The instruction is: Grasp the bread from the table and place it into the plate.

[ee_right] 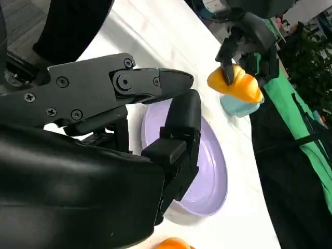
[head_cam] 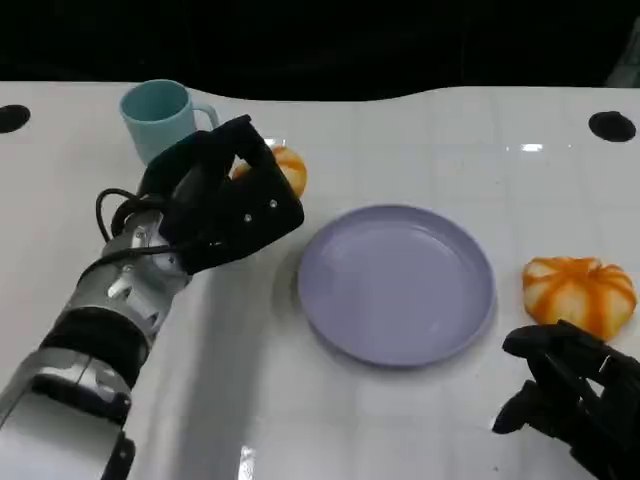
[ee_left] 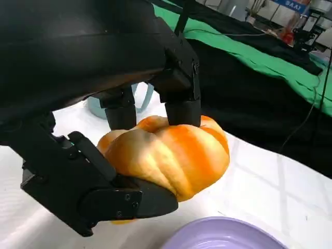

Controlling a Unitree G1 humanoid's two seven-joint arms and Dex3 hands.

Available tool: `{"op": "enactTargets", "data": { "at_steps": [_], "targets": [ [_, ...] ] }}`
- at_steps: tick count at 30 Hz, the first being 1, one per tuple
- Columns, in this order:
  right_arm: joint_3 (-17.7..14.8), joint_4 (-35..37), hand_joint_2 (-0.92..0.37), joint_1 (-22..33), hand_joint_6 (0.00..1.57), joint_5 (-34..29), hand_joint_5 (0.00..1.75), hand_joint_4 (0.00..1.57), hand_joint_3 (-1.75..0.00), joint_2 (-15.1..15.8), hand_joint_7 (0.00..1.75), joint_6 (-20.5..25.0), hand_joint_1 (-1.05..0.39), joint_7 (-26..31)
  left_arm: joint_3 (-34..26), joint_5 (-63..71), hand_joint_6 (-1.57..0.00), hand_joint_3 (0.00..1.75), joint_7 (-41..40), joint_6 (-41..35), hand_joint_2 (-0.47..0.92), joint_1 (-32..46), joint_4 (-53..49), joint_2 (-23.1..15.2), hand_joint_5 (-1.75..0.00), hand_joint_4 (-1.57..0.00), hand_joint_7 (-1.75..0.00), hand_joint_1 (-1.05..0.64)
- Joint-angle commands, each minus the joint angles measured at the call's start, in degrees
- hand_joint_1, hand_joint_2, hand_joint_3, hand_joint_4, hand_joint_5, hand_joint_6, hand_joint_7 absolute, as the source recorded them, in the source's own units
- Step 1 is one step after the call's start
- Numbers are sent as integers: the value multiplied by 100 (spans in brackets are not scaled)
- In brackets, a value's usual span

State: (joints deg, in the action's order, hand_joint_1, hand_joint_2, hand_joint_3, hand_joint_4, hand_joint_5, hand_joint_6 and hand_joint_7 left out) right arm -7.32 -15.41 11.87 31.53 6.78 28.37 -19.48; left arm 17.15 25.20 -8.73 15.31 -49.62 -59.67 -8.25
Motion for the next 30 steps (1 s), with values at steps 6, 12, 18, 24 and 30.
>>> {"op": "enactTargets", "data": {
  "at_steps": [6,12,18,24,30],
  "targets": [
    [-43,15,-92,-16,54,-44,147,59,-29,90,116,-105,-47,-70,366,175,-68,120,399,854,47,-313,536,152,-175,-80,-175,-6],
    [-57,10,-92,3,54,-48,147,59,-29,90,116,-138,-46,-123,738,500,-72,122,347,1251,48,-520,213,465,-175,-89,-175,-15],
    [-69,25,-92,19,53,-34,148,59,-30,69,115,-167,-46,-160,1009,766,-75,116,309,1380,55,-641,-100,657,-175,-93,-175,-19],
    [-54,-10,-92,40,53,-39,148,59,-30,58,115,-164,-46,-150,1249,1062,-71,100,298,1225,63,-730,-366,787,-175,-88,-175,-19],
    [-52,-3,-92,45,53,-31,148,58,-29,59,115,-180,-46,-187,1340,1166,-78,106,509,1109,59,-811,-410,749,-175,-82,-141,-18]
  ]
}}
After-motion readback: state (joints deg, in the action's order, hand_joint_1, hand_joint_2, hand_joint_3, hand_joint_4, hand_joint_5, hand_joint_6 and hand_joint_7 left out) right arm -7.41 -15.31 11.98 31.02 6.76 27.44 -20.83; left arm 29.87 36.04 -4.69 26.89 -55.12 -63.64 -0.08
